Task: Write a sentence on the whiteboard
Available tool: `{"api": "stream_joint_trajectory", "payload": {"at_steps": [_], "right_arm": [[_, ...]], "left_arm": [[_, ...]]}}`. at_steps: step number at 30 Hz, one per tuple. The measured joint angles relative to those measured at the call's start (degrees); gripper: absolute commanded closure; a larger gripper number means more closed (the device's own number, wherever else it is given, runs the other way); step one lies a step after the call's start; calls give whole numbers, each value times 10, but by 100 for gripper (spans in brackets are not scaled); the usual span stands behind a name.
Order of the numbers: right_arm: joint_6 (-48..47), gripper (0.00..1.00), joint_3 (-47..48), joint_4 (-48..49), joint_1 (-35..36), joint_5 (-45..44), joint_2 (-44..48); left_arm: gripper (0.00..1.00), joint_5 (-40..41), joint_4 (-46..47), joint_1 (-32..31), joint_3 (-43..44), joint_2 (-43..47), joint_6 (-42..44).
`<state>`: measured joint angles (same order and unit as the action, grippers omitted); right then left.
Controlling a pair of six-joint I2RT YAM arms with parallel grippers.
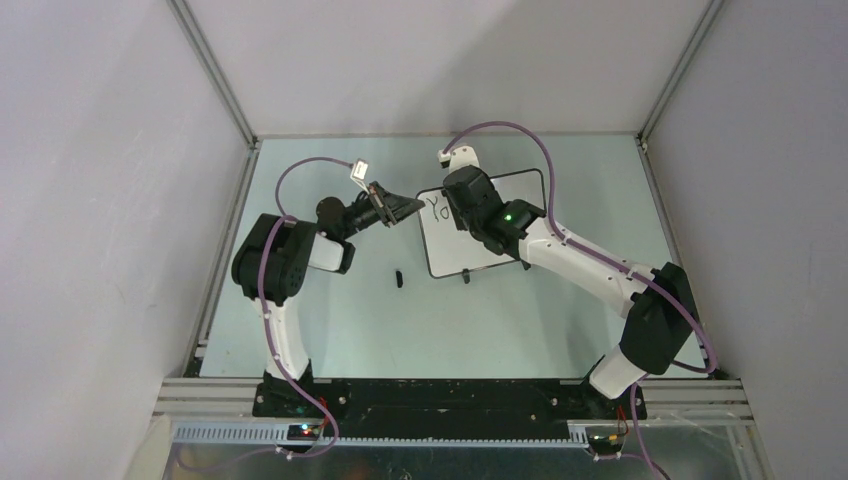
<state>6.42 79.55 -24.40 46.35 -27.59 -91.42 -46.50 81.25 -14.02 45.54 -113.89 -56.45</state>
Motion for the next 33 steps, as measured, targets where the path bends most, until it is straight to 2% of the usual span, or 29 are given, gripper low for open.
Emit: {"api": "stream_joint_trajectory", "payload": {"at_steps": [33], "right_arm": [[15,100,-30,-7,0,-2,13]], "left_arm": [[100,2,-5,0,0,0,1]]}}
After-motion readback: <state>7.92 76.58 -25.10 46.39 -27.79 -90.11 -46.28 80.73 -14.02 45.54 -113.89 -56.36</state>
